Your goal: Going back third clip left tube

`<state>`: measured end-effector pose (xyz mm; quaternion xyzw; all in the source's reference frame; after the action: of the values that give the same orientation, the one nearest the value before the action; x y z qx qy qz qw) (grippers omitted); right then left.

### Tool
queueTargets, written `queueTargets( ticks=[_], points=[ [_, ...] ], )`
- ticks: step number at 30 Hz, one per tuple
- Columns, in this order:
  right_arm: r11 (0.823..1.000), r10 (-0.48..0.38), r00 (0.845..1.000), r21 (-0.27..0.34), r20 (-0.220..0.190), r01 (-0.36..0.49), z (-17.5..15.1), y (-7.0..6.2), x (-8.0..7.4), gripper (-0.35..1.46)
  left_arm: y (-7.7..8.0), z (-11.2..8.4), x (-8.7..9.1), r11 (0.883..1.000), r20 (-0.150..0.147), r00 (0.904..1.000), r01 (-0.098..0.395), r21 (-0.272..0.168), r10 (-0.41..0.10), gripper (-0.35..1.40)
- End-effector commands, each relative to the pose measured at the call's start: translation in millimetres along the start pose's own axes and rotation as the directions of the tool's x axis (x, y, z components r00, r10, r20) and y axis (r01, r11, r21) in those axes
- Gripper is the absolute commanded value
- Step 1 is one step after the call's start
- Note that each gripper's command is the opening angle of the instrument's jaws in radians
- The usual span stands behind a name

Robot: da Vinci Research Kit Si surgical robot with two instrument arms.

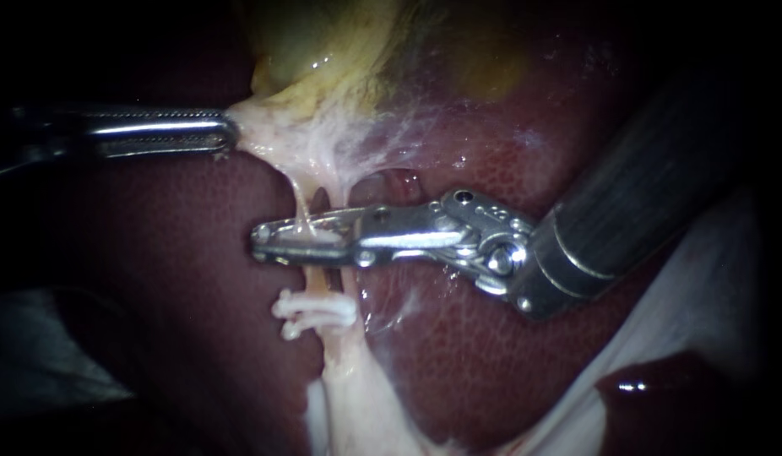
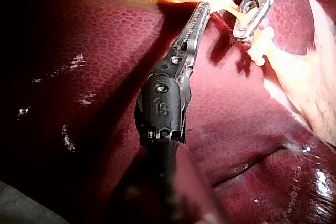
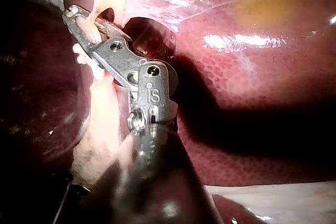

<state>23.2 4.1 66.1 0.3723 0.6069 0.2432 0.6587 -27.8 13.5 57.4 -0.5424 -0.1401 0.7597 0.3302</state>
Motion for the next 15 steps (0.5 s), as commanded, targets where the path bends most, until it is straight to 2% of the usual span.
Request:
queueTargets(
  ticks=[1,3,4,5,12,15],
  points=[
    [1.0,0.0,1.0,0.018,0.004,0.0,0.2,0.1,-0.1,-0.29,0.0,0.0,0.0,1.0,0.0,1.0,0.0,0.0,0.0,-0.35],
    [1.0,-0.001,1.0,0.019,0.004,0.001,0.5,0.5,-0.3,0.12,0.0,0.0,0.0,1.0,0.0,1.0,0.0,0.0,0.0,-0.35],
    [1.0,-0.001,1.0,0.017,0.004,0.001,0.6,0.8,-0.4,0.27,0.0,0.0,0.0,1.0,0.0,1.0,0.0,0.0,0.0,-0.35],
    [1.0,-0.002,1.0,0.013,0.003,0.002,0.7,1.1,-0.5,0.34,0.0,0.0,0.0,1.0,0.0,1.0,0.0,0.0,0.0,-0.35],
    [0.999,0.022,1.0,-0.042,0.021,-0.022,0.1,3.8,-2.8,0.45,0.0,-0.1,0.0,1.0,0.0,1.0,0.0,0.0,0.0,-0.35],
    [0.998,0.038,0.999,-0.058,0.023,-0.037,-0.5,4.4,-3.3,0.46,0.0,-0.1,0.0,1.0,0.0,1.0,0.0,0.0,0.0,-0.35]
  ],
)
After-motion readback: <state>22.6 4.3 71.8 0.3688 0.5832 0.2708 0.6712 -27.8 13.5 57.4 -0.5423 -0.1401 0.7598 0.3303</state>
